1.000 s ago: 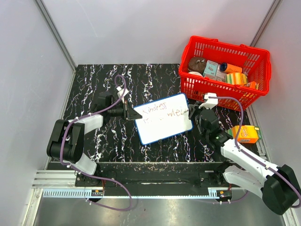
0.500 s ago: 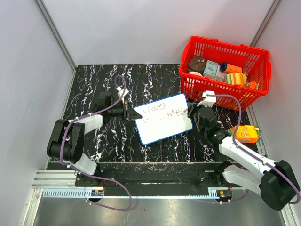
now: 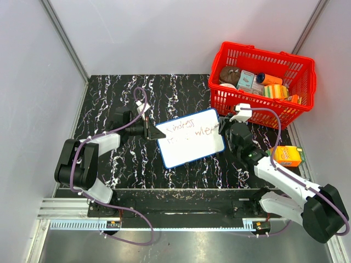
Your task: Write a sentence on the whiteboard
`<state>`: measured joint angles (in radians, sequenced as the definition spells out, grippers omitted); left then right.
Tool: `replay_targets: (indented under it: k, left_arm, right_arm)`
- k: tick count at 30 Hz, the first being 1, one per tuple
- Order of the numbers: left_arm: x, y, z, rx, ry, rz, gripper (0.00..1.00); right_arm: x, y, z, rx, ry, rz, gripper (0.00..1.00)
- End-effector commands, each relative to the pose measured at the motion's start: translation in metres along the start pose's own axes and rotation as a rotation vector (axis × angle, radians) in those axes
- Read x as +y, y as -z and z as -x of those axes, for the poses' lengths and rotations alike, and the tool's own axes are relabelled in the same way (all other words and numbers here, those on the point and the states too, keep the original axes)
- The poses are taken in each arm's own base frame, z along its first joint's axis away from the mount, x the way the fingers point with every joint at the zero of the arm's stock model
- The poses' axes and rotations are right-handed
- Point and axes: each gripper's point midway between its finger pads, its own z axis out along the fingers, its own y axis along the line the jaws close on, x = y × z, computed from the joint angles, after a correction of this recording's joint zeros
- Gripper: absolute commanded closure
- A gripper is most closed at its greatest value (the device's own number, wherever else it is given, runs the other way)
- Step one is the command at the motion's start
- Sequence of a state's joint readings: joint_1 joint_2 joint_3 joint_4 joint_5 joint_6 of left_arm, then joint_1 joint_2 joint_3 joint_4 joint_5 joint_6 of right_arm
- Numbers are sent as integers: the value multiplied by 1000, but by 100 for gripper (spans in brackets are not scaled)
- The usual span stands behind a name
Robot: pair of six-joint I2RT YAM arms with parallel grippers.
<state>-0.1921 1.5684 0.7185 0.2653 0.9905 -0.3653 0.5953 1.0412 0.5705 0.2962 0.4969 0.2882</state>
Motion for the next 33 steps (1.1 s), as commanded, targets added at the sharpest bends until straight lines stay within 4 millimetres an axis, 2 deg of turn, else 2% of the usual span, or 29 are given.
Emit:
replay_targets:
  k: [1,9,20,33]
  left_arm:
    - [64,3,8,-48,-139,284,100]
    - [63,3,9,-49,-140,283,100]
    - [64,3,8,-48,-139,284,100]
    - [64,3,8,-47,-137,285,100]
  right_arm:
    - [-4,-5,30,-86,-15,-48,100]
    - [-7,-3,30,-91,-14,-51,100]
    - [-16,4,1,-11,-9,-57,100]
    - [-22,12,-20,48,-14,-50,100]
